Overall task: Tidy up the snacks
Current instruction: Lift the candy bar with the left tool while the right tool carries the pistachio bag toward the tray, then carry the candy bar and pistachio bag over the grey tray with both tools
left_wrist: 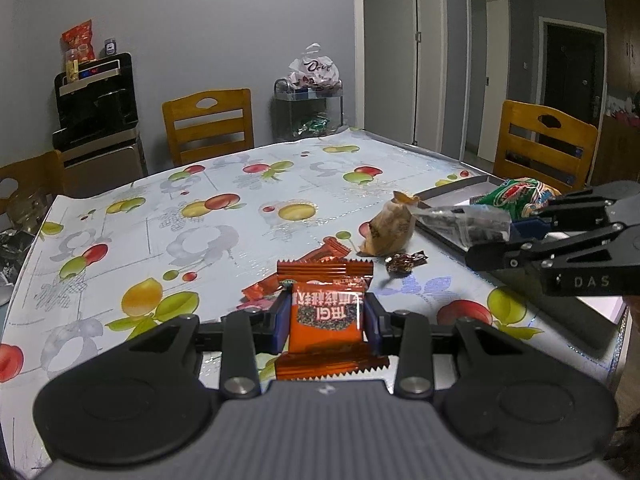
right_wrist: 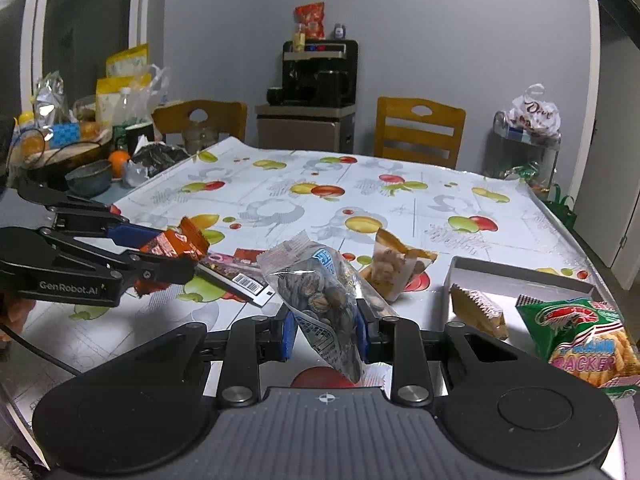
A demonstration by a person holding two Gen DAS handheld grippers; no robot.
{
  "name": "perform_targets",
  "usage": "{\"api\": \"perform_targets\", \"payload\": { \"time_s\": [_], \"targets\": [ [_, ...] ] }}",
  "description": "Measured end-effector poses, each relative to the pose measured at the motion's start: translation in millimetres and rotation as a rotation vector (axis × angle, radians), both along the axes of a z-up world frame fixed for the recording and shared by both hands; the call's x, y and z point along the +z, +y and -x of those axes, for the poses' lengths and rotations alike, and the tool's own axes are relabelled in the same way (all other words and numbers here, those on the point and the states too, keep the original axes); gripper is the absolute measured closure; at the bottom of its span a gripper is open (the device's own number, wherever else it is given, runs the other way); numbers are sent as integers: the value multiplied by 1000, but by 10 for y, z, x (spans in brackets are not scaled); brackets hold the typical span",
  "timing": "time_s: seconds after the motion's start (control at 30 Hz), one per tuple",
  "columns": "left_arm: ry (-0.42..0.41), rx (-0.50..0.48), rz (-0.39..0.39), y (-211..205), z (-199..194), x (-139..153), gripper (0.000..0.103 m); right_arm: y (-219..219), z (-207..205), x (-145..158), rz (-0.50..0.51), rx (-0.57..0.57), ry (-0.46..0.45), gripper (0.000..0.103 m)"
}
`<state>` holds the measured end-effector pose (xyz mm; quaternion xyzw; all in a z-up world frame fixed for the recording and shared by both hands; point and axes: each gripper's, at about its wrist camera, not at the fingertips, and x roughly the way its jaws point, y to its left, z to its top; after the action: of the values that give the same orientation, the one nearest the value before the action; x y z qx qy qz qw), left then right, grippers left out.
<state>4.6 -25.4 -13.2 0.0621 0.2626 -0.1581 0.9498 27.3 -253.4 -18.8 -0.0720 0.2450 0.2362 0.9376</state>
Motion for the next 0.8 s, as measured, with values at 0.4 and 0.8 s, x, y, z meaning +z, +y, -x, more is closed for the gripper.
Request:
{"api": "perform_targets", "payload": {
  "time_s": [0.4, 0.8],
  "targets": [
    [4, -23, -11, -97, -63, 19, 68, -272, 64, 121, -37, -36, -24, 72],
    [-6, -58, -15, -213, -79, 62, 68, -572, 187, 226, -58, -110, -50, 72]
  ]
}}
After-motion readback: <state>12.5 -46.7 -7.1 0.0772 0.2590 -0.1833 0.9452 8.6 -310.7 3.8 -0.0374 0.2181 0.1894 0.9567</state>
